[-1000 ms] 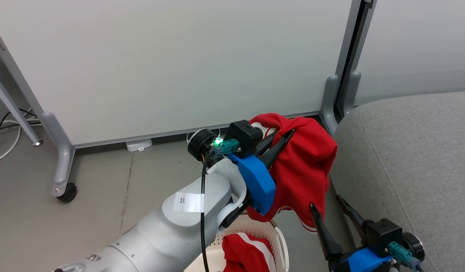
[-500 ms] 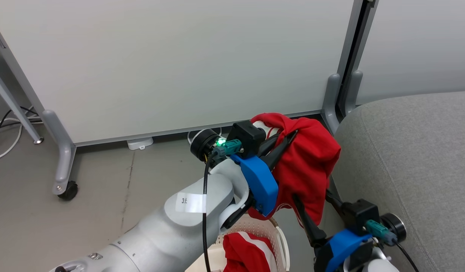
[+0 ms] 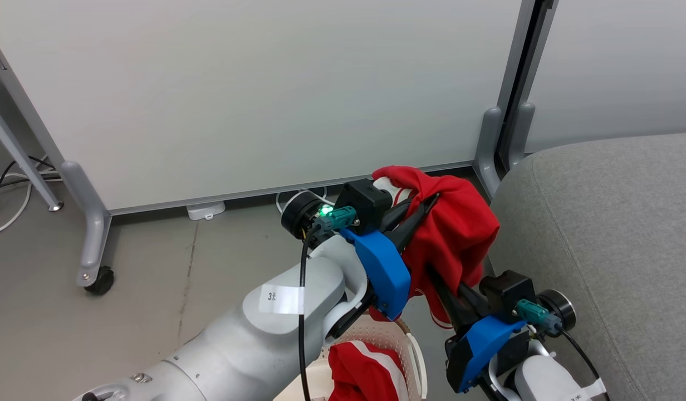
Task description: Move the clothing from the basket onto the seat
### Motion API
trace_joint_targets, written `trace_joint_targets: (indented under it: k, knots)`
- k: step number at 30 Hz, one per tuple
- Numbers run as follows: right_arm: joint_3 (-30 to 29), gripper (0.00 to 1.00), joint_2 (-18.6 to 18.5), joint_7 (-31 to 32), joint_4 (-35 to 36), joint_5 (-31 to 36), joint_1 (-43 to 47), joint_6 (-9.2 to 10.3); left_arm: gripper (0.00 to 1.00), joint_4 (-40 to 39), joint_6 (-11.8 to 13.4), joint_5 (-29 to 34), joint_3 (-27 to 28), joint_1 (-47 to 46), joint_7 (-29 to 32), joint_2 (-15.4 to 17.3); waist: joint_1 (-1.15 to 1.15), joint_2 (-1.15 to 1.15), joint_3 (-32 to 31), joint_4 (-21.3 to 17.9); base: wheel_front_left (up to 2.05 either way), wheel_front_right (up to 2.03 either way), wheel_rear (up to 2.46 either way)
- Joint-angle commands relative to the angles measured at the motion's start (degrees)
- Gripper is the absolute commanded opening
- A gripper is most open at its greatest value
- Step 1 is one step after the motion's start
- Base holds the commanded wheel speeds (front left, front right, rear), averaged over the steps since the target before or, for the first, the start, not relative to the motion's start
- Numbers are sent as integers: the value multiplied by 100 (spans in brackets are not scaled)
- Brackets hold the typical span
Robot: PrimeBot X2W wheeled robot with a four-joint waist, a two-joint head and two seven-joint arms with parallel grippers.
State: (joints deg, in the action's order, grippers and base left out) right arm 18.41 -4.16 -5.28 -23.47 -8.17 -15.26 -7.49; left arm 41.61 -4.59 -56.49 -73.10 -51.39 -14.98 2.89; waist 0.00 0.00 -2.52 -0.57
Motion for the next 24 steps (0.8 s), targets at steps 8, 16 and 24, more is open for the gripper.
trace_joint_targets:
  k: [8, 16, 24]
  knots:
    - [46, 0, -43, -126, -137, -61, -124, -1, 0, 35, 7, -70, -21, -6, -30, -2, 0, 0, -9, -56, 0, 0, 0]
    - [103, 0, -31, -170, -193, -86, -168, -1, 0, 36, 26, -80, -29, 39, -30, -2, 0, 0, -16, -113, 0, 0, 0]
    - [118, 0, -54, -196, -226, -95, -183, -1, 0, 61, 41, -88, -32, 67, -31, -1, 0, 0, -33, -139, 0, 0, 0]
